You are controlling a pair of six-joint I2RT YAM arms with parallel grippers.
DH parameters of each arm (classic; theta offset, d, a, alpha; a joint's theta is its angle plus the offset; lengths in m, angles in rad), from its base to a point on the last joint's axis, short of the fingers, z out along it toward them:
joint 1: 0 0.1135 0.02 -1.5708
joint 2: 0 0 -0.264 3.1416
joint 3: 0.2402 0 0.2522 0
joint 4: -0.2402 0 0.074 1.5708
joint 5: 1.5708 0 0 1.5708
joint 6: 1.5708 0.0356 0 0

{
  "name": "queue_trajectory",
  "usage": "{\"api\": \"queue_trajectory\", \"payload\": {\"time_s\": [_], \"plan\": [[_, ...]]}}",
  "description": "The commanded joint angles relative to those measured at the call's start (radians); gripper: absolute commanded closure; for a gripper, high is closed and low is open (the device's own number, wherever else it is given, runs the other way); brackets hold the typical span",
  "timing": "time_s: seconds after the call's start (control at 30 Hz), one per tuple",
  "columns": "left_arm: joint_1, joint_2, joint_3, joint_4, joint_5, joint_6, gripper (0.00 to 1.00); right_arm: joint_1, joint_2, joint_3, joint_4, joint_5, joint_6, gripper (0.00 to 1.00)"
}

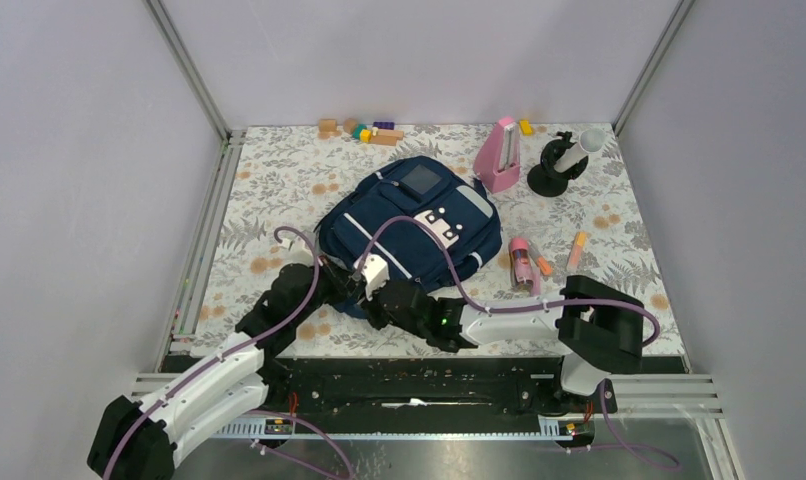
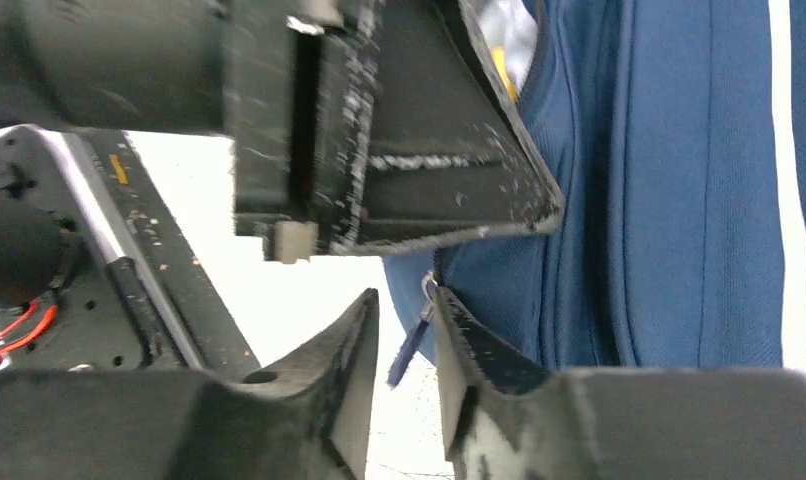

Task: Pack the student bag
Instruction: Zip the student bag at the center of the board.

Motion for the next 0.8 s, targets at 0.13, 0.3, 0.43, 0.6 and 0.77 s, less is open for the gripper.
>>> {"api": "queue_trajectory", "payload": {"time_s": [0.13,0.3,0.43,0.6,0.77], "plan": [[-0.021,-0.045,0.139,-0.251,-0.086,0.162,0.32,0.019,-0.328,-0.13,-0.007,0.005,-0.025,0.32],[-0.022,-0.051,0.197,-0.386,-0.166,0.211,0.02,-0.075,-0.491,-0.246,-0.132,0.021,-0.004,0.21],[-0.032,-0.072,0.232,-0.518,-0.213,0.218,0.01,-0.192,-0.554,-0.31,-0.144,-0.055,-0.025,0.17],[-0.075,-0.142,0.221,-0.621,-0.238,0.173,0.01,-0.241,-0.497,-0.271,-0.206,-0.044,-0.096,0.15],[-0.115,-0.234,0.182,-0.607,-0.168,0.184,0.01,-0.248,-0.467,-0.322,-0.105,-0.112,-0.154,0.17]]}}
